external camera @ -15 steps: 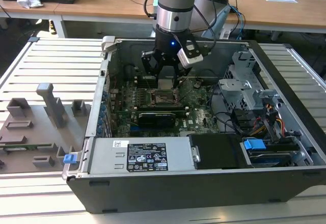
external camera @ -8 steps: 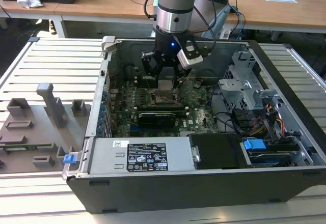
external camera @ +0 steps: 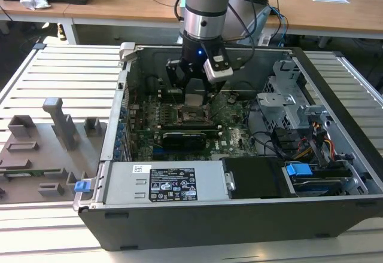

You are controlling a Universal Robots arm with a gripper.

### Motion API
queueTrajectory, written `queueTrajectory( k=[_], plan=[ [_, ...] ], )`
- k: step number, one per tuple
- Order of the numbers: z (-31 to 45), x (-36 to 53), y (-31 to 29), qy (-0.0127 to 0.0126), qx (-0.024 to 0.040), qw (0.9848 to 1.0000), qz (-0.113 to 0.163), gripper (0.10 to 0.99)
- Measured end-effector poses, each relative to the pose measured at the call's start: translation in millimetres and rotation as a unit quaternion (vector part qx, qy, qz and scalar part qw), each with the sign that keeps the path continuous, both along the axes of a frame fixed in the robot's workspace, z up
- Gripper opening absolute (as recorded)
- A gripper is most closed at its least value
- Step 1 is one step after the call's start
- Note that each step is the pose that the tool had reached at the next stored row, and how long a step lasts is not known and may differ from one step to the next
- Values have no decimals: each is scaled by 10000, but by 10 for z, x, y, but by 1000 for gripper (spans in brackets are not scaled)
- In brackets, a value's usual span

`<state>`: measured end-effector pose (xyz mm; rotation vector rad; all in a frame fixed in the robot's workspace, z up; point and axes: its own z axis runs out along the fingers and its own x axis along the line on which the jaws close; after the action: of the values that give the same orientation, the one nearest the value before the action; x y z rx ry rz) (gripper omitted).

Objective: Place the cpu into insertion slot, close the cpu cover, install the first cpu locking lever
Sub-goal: 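Place the cpu into insertion slot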

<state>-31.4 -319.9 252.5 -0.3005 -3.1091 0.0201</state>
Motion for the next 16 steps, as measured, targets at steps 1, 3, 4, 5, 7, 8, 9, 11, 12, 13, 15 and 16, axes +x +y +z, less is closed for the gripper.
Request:
queueTrajectory(
  k=[1,3,4,5,7,8,9,11,12,13,15,16],
  plan=[
    [-2,0,0,0,-1,10000,-82,541],
    [-5,0,0,0,-1,9997,-252,541],
    [-7,0,0,0,-1,9992,-391,541],
    [-9,0,0,0,-2,9988,-484,541],
    [-11,0,0,0,-3,9981,-619,541],
    [-12,0,0,0,-3,9977,-675,541],
    [-14,0,0,0,-4,9971,-758,541],
    [-17,0,0,0,-4,9958,-915,541],
    [-18,0,0,0,-4,9953,-968,541],
    [-19,0,0,0,-4,9946,-1036,541],
    [-21,0,0,0,-5,9933,-1152,541],
    [-23,0,0,0,-5,9921,-1254,541]
  ],
)
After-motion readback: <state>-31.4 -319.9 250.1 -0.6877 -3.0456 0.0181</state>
